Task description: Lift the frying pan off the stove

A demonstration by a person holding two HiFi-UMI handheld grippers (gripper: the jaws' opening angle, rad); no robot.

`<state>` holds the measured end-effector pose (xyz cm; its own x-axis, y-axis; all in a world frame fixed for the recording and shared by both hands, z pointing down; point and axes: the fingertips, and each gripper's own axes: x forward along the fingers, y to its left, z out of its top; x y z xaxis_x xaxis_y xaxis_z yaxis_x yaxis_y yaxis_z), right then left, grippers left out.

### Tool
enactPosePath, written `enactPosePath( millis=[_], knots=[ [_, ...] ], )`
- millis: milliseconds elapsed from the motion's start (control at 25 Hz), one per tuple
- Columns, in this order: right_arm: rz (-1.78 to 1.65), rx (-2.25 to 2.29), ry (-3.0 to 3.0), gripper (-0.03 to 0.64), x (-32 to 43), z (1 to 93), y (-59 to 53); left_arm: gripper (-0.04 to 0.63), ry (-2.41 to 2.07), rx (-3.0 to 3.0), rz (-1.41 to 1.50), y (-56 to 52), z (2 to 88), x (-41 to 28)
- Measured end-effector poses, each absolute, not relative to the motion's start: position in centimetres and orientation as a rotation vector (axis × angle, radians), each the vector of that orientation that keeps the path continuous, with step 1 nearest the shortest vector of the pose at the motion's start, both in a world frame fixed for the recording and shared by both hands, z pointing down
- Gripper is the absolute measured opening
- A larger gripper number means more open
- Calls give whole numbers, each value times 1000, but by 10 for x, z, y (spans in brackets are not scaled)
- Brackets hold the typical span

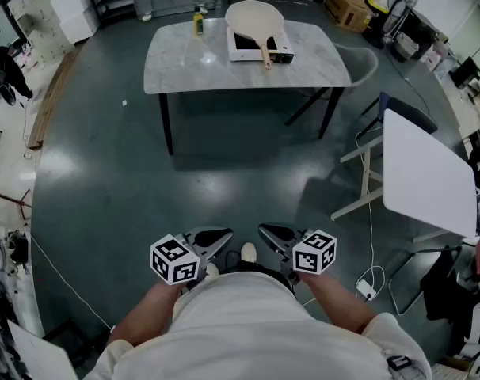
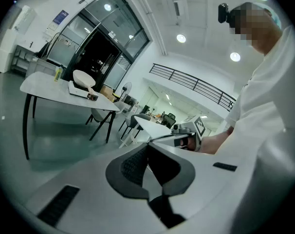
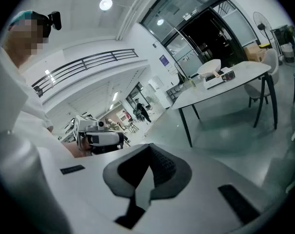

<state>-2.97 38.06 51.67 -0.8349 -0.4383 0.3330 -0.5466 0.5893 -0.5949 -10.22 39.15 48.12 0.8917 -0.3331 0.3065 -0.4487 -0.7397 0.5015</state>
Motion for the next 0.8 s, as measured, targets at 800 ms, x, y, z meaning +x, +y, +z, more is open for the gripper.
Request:
enactPosePath(
  millis=[800],
  knots=[
    [1181,937,-2644,32,92,544,262,21,-548,2456,259,261,487,13]
  ],
)
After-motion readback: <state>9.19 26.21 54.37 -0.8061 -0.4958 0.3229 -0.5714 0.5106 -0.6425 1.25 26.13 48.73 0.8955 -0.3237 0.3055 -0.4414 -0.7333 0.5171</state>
